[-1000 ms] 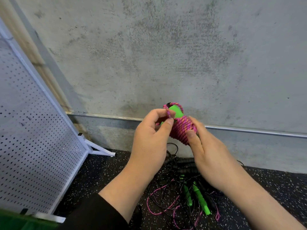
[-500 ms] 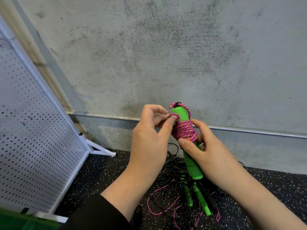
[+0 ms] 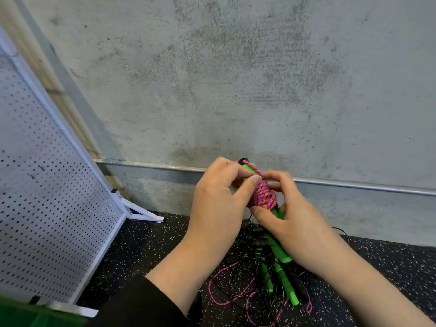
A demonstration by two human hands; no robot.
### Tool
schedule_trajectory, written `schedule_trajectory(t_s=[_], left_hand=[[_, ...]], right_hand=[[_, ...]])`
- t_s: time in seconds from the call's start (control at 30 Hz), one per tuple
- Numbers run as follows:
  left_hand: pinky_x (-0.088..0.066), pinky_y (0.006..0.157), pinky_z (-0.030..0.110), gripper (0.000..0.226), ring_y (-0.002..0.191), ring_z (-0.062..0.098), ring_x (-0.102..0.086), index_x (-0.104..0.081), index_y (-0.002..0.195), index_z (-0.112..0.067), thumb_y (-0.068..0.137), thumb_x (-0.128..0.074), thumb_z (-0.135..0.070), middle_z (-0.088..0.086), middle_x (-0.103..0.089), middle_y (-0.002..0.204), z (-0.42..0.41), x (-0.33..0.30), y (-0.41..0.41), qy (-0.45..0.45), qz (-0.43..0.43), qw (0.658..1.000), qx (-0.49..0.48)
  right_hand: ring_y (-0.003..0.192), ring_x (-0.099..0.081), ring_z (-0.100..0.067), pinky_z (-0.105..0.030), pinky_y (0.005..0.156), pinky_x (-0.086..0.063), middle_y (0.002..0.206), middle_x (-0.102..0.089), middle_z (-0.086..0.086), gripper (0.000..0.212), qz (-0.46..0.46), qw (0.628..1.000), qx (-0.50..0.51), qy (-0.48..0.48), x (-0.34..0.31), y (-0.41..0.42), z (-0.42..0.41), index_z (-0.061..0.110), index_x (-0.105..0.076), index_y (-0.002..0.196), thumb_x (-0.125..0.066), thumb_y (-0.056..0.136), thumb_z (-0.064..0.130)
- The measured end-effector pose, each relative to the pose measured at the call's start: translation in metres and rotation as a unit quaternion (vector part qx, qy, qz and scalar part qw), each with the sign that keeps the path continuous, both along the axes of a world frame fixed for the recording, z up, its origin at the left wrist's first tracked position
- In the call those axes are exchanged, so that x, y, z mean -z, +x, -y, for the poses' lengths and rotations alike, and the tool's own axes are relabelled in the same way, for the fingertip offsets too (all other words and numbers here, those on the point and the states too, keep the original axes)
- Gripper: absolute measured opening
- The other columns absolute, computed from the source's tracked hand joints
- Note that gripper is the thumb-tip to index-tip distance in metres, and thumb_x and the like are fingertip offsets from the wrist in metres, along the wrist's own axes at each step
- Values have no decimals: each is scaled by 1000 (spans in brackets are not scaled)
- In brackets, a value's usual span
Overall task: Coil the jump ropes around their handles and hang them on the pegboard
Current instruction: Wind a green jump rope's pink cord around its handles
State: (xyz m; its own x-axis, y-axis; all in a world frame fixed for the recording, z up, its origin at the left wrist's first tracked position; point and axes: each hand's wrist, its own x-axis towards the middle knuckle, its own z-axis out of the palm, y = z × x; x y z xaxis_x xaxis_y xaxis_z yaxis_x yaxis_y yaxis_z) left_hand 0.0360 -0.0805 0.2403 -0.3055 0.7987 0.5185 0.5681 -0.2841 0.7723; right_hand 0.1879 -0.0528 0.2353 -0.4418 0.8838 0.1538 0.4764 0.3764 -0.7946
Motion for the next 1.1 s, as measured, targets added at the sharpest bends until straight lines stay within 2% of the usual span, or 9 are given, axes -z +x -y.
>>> schedule_trajectory(t_s=[0.17,0.27,0.37,0.57,0.77,0.83,0.93,1.0,1.1], left_hand=[[-50,76,25,2,83,4,-63,-76,85,-19,86,-76,-20,-12,-68,81,0,3,5,-7,19,1000,-22],[-48,78,17,12,86,-2,-62,-79,93,-19,87,-68,-20,-15,-68,84,0,5,4,-3,-17,1000,-25],[-46,79,13,17,89,-2,-61,-79,97,-17,88,-65,-19,-14,-67,86,0,6,4,-10,-36,999,-16],[-46,81,15,10,90,3,-62,-80,92,-17,86,-72,-16,-11,-64,88,-2,8,4,-26,-36,999,11],[-41,78,10,7,90,3,-60,-78,91,-18,89,-74,-13,-13,-62,87,-2,4,2,-60,-45,997,19],[-39,78,8,8,91,-1,-58,-77,90,-20,91,-73,-14,-14,-63,87,-3,2,0,-80,-43,995,28],[-39,79,8,8,92,-2,-59,-76,90,-22,92,-71,-16,-14,-65,89,-2,1,-1,-108,-27,993,36],[-40,80,8,8,93,-2,-60,-76,91,-22,92,-71,-17,-14,-66,91,-2,1,0,-115,-11,993,37],[-39,78,7,7,92,-2,-60,-77,91,-21,92,-72,-16,-12,-68,92,-2,-1,0,-127,16,990,51]], right_hand=[[70,-55,13,-21,67,-40,116,-52,40,45,5,1000,-1,-3,3,-2,1,57,-36,114,-67,86,39],[89,-62,6,-33,82,-50,116,-50,42,45,1,1000,10,-6,4,-1,0,56,-37,113,-68,86,39],[94,-64,-2,-40,89,-52,114,-56,31,44,4,1000,8,-13,4,0,-2,49,-38,113,-69,86,33],[75,-60,-9,-33,79,-50,106,-62,13,43,9,999,-4,-40,1,2,-3,42,-39,109,-66,84,19],[77,-63,-11,-22,72,-49,105,-64,13,47,-26,998,-13,-63,-1,1,-2,42,-44,111,-66,84,10],[82,-65,-7,-20,74,-50,102,-66,18,44,-44,997,-14,-68,1,0,-1,44,-48,112,-68,88,13],[88,-63,4,-14,75,-46,101,-64,27,18,-74,994,-5,-76,6,-2,-3,42,-52,110,-60,96,34],[80,-61,1,-24,76,-47,93,-67,16,6,-100,992,12,-79,10,-2,-7,39,-54,105,-51,101,37],[73,-57,-8,-42,76,-50,85,-65,11,10,-125,987,16,-98,12,-2,-12,40,-56,97,-51,103,32]])
